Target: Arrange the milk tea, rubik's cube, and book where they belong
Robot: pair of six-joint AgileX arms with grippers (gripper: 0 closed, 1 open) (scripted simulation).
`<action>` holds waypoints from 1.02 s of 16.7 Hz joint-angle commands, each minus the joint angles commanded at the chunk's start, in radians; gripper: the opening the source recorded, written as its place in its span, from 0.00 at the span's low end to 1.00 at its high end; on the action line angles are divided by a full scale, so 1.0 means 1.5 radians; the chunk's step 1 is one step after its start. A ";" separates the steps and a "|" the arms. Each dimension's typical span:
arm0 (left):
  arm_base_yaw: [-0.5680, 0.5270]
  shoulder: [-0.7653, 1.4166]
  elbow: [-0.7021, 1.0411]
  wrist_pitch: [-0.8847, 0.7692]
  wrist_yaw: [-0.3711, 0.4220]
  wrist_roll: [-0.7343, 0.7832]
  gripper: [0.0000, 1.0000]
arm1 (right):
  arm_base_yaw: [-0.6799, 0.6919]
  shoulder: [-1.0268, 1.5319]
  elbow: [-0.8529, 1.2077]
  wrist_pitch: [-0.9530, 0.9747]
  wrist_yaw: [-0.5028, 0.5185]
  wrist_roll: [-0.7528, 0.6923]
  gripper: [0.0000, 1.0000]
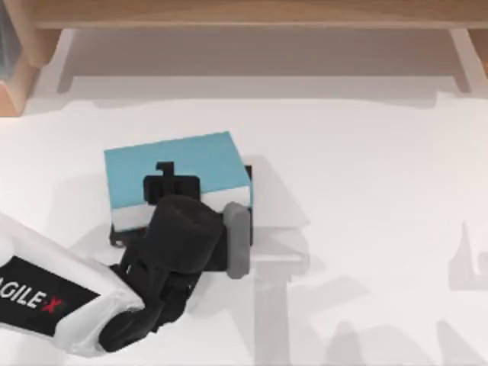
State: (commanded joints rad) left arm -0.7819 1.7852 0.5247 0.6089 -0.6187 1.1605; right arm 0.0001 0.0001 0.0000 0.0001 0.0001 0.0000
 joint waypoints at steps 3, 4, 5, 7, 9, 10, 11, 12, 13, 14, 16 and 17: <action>0.000 0.001 0.000 0.000 0.001 0.000 0.00 | 0.000 0.000 0.000 0.000 0.000 0.000 1.00; 0.000 0.001 0.000 0.000 0.001 0.000 0.08 | 0.000 0.000 0.000 0.000 0.000 0.000 1.00; 0.000 0.001 0.000 0.000 0.001 0.000 0.15 | 0.000 0.000 0.000 0.000 0.000 0.000 1.00; 0.000 0.001 0.000 0.000 0.001 0.000 0.30 | 0.000 0.000 0.000 0.000 0.000 0.000 1.00; 0.000 0.001 0.000 0.000 0.001 0.000 0.45 | 0.000 0.000 0.000 0.000 0.000 0.000 1.00; 0.000 0.001 0.000 0.000 0.001 0.000 0.53 | 0.000 0.000 0.000 0.000 0.000 0.000 1.00; 0.000 0.001 0.000 0.000 0.001 0.000 0.60 | 0.000 0.000 0.000 0.000 0.000 0.000 1.00; 0.000 0.001 0.000 0.000 0.001 0.000 0.68 | 0.000 0.000 0.000 0.000 0.000 0.000 1.00; 0.000 0.001 0.000 0.000 0.001 0.000 0.75 | 0.000 0.000 0.000 0.000 0.000 0.000 1.00; 0.000 0.001 0.000 0.000 0.001 0.000 0.83 | 0.000 0.000 0.000 0.000 0.000 0.000 1.00; 0.000 0.001 0.000 0.000 0.001 0.000 0.98 | 0.000 0.000 0.000 0.000 0.000 0.000 1.00; 0.000 0.001 0.000 0.000 0.001 0.000 1.00 | 0.000 0.000 0.000 0.000 0.000 0.000 1.00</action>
State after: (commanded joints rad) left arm -0.7814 1.7871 0.5250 0.6095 -0.6179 1.1608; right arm 0.0001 0.0001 0.0000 0.0001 0.0001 0.0000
